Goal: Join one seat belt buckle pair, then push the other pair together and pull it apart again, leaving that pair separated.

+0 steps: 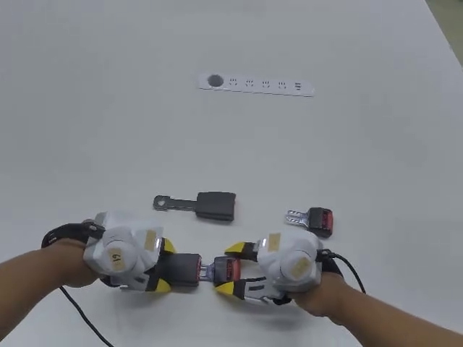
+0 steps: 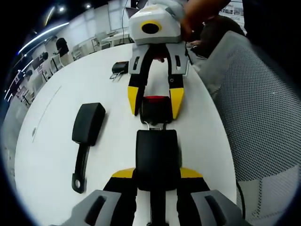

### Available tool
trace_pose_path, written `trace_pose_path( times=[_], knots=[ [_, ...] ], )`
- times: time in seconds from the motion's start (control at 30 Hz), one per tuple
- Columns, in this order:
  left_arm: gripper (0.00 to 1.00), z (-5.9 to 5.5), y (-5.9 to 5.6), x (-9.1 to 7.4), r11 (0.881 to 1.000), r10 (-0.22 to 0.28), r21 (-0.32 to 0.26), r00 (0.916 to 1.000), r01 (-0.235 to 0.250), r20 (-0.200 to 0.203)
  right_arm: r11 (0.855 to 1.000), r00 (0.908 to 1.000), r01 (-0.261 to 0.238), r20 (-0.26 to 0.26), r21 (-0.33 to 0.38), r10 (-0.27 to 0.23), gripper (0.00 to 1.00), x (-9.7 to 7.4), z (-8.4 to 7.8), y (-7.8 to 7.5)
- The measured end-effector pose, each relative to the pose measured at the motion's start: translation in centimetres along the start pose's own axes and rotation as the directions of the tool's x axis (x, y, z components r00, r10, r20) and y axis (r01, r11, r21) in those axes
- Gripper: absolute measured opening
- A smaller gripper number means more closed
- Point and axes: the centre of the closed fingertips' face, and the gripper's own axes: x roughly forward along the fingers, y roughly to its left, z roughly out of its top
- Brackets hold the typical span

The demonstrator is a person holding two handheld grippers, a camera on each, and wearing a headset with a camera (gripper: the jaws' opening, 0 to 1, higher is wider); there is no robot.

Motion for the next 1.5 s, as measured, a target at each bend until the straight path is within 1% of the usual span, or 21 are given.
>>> trace_pose_path(
  times=[0.13, 0.23, 0.27, 0.43, 0.77, 0.83, 0.87, 0.93, 1.1, 1.13, 1.2, 1.3, 1.43, 1.5],
  knots=[
    [0.33, 0.0, 0.0, 0.0, 1.000, 0.001, -0.006, 1.0000, -0.001, 0.000, 1.000, 1.0000, 0.004, -0.006, 0.012, -0.004, 0.36, 0.7, 0.5, 0.4],
    [0.33, 0.0, -0.1, 0.0, 1.000, -0.001, -0.002, 1.0000, 0.001, -0.010, 1.000, 0.9999, 0.014, -0.002, 0.014, -0.014, 0.36, 1.2, 0.9, 0.6],
    [0.33, 0.0, 0.0, -0.1, 1.000, -0.001, 0.000, 1.0000, 0.001, -0.010, 1.000, 0.9998, 0.020, -0.001, 0.021, -0.020, 0.36, 1.1, 1.0, 0.6],
    [0.33, 0.0, 0.1, -0.1, 1.000, -0.002, 0.000, 1.0000, 0.002, -0.009, 1.000, 0.9999, 0.015, -0.002, 0.014, -0.015, 0.36, 1.1, 1.0, 0.7],
    [0.33, 0.0, 0.0, -0.1, 1.000, 0.000, -0.005, 1.0000, 0.000, -0.007, 1.000, 0.9999, 0.011, 0.002, 0.004, -0.011, 0.36, 1.2, 0.8, 0.8],
    [0.33, -0.1, 0.0, -0.1, 1.000, 0.001, -0.014, 1.0000, -0.001, 0.009, 1.000, 0.9999, 0.014, 0.001, 0.001, -0.014, 0.36, 1.1, 0.8, 0.8],
    [0.33, -0.2, 0.1, -0.1, 1.000, 0.004, -0.026, 0.9997, -0.004, 0.024, 1.000, 0.9998, 0.018, 0.001, 0.000, -0.018, 0.36, 1.0, 0.7, 0.9],
    [0.33, -0.1, 0.0, -0.1, 1.000, 0.004, -0.021, 0.9994, -0.004, 0.033, 1.000, 0.9996, 0.022, 0.016, 0.006, -0.022, 0.36, 1.0, 0.6, 0.8],
    [0.33, -0.2, 0.1, -0.2, 0.999, 0.004, -0.035, 0.9970, -0.001, 0.077, 1.000, 0.9995, 0.012, 0.029, -0.010, -0.011, 0.35, 1.0, 0.6, 0.7],
    [0.33, -0.2, 0.1, -0.2, 0.999, 0.000, -0.048, 0.9957, 0.004, 0.093, 1.000, 0.9994, 0.009, 0.035, -0.013, -0.009, 0.35, 0.9, 0.6, 0.8],
    [0.33, -0.3, 0.1, -0.2, 0.999, -0.005, -0.038, 0.9950, 0.009, 0.100, 1.000, 0.9991, 0.006, 0.042, -0.010, -0.006, 0.35, 0.9, 0.6, 0.7],
    [0.33, -0.2, 0.0, -0.1, 0.999, -0.017, -0.028, 0.9935, 0.021, 0.113, 0.999, 0.9988, 0.003, 0.048, -0.032, -0.002, 0.35, 0.9, 0.6, 0.7],
    [0.33, -0.1, -0.1, -0.2, 0.999, -0.012, -0.029, 0.9910, 0.016, 0.133, 0.999, 0.9988, -0.001, 0.050, -0.046, 0.003, 0.35, 0.9, 0.7, 0.7],
    [0.33, -0.2, -0.1, -0.2, 1.000, -0.010, -0.026, 0.9898, 0.014, 0.142, 0.998, 0.9986, 0.007, 0.053, -0.060, -0.004, 0.35, 0.9, 0.7, 0.7]
  ],
)
